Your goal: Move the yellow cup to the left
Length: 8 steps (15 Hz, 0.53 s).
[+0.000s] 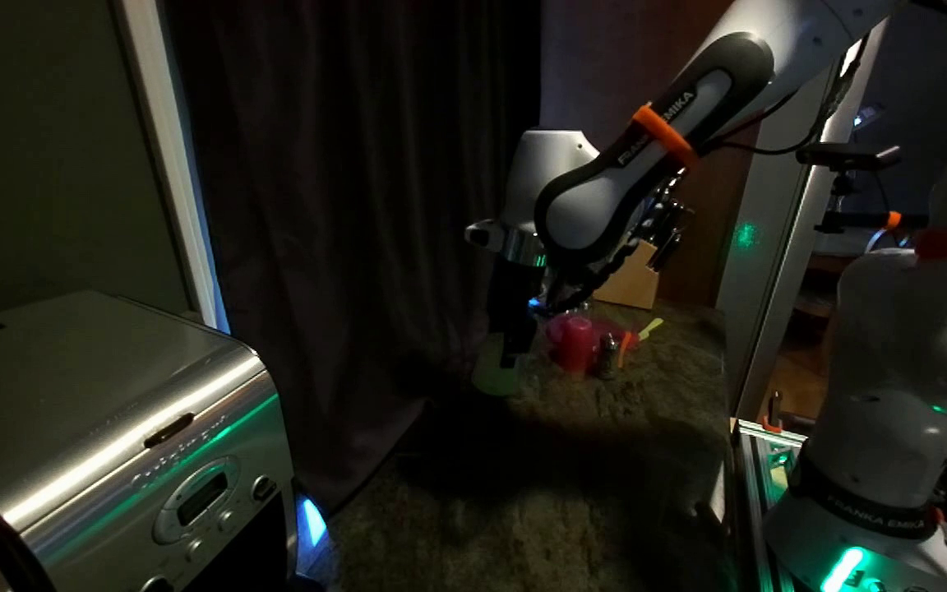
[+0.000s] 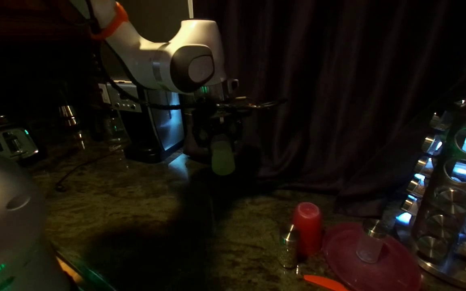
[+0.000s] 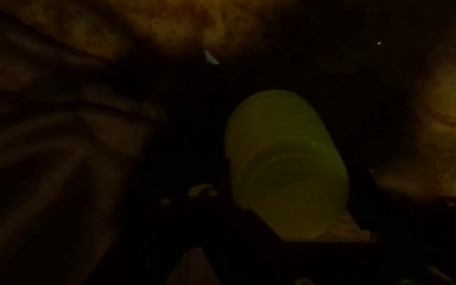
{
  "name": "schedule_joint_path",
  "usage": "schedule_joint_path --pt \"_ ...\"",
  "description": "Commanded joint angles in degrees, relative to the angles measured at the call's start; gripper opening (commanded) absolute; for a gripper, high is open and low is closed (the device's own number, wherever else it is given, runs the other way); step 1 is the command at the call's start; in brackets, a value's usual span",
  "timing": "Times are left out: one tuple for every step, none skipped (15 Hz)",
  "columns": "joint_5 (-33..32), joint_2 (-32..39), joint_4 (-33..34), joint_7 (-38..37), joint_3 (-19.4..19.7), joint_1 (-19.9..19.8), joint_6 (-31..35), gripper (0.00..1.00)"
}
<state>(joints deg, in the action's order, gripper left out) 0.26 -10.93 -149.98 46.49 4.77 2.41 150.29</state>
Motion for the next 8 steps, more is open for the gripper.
schedule_joint_path --pt "5.9 -2.5 0.4 7.8 -1.4 6.4 -4.8 0.44" --pt "7.1 -2.8 0.7 9.7 -1.9 8.0 -5.7 0.44" --pt "8.5 -3.1 1.2 12.0 -2.3 9.5 -6.9 0.44" --pt "9.8 -3.2 1.7 14.2 -2.6 10.8 -8.3 0.44" --pt "11.4 -3.3 2.3 16.8 -2.8 12.0 -9.8 0.44" --pt "13.4 -3.2 2.8 19.6 -2.9 13.2 -11.3 0.44" --pt "16.8 -3.2 3.3 22.3 -2.9 14.5 -13.2 0.44" --pt "19.7 -3.0 4.0 25.1 -2.9 15.3 -15.2 0.44"
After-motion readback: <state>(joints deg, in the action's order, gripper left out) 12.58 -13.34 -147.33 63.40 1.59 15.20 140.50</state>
